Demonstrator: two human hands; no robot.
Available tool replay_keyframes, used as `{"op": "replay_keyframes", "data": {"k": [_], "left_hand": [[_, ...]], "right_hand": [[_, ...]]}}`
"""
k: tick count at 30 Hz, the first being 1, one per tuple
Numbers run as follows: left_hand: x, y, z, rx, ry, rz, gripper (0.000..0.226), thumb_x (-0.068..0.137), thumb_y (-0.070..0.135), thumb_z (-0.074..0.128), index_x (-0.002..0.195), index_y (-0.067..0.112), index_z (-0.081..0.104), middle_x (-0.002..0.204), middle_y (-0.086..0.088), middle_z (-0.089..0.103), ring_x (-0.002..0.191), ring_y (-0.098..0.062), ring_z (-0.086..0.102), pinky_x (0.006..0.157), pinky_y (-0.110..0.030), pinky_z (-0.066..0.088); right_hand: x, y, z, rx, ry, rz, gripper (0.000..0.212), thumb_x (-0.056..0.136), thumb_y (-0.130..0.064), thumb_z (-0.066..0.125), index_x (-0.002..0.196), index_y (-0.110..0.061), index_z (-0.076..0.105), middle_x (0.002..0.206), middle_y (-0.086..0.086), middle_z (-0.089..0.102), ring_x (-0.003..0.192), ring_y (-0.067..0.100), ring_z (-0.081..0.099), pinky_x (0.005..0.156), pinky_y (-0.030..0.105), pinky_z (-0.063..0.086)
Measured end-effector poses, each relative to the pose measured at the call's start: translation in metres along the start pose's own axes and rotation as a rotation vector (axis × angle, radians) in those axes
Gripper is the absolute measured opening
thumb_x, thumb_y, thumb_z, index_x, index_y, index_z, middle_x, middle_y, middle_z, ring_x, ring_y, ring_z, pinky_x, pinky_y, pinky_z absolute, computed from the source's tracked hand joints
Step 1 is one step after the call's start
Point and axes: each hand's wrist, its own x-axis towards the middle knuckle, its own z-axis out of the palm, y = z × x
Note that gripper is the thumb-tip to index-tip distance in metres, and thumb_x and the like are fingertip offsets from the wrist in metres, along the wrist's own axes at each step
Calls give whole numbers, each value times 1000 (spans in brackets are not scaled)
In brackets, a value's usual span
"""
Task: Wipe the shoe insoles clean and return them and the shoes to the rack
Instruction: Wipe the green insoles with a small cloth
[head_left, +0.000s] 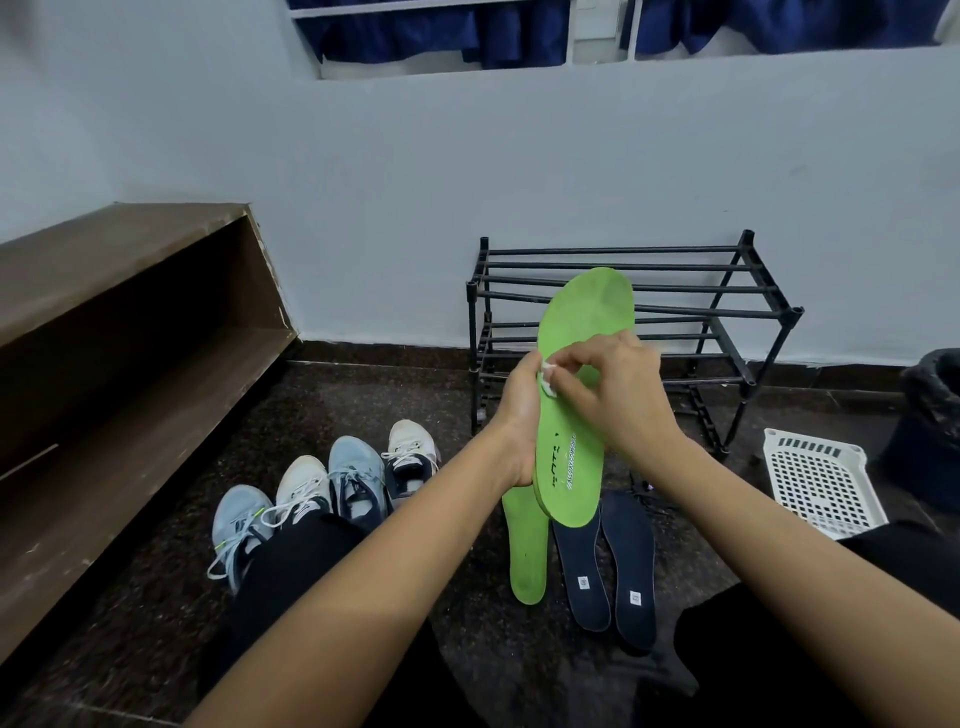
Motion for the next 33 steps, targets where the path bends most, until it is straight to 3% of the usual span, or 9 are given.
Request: {"op": "replay_keyframes", "data": {"k": [3, 8, 12, 16, 21, 26, 33], "left_hand": [[5, 3, -6, 14, 67, 7, 57, 95, 56, 34, 81, 15, 70, 69, -8, 68, 62, -24, 64, 62, -31, 49], [8, 10, -10, -92, 102, 46, 51, 96, 46, 38, 74, 12, 69, 69, -5, 67, 58, -21, 62, 54, -25, 48], [8, 6, -6, -88, 118, 59, 54, 96, 47, 35, 78, 12, 71, 74, -8, 70, 64, -24, 64, 61, -29, 51], [5, 0, 4, -26, 80, 65, 58, 96, 54, 33, 82, 13, 72, 76, -11, 70, 70, -26, 66, 68, -34, 50], [-2, -10, 22, 27, -24, 17, 51, 96, 46, 31, 80, 12, 66, 68, -11, 64, 59, -25, 60, 62, -31, 46], [-2, -7, 20, 19, -2, 21, 49, 98, 43, 32, 73, 14, 63, 56, -6, 62, 47, -19, 60, 51, -22, 45], [7, 6, 1, -41, 112, 78, 53, 96, 47, 38, 68, 15, 70, 70, -4, 66, 58, -20, 61, 58, -29, 46]], "right_hand": [[-7, -6, 2, 9, -38, -53, 7, 81, -30, 71, 85, -26, 74, 80, -7, 69, 87, 20, 50, 82, 41, 34], [-19, -10, 5, 27, -91, -130, 7, 80, -26, 73, 86, -24, 75, 80, -5, 68, 85, 18, 46, 78, 39, 32], [-17, -5, 2, -20, -45, -123, 9, 79, -36, 69, 84, -31, 73, 78, -11, 69, 86, 18, 50, 76, 36, 25], [-10, 1, -6, -88, 15, -107, 9, 80, -39, 69, 85, -33, 73, 78, -12, 69, 87, 18, 53, 74, 35, 23], [3, 14, -14, -158, 77, -10, 11, 83, -40, 67, 87, -31, 73, 80, -9, 69, 89, 22, 52, 71, 32, 16], [-3, 13, -9, -89, 35, -16, 8, 84, -31, 68, 89, -28, 73, 83, -5, 71, 90, 24, 52, 74, 35, 23], [-23, -4, -6, -17, -104, -132, 9, 81, -26, 72, 90, -25, 74, 82, -7, 70, 89, 20, 51, 78, 35, 27]]}}
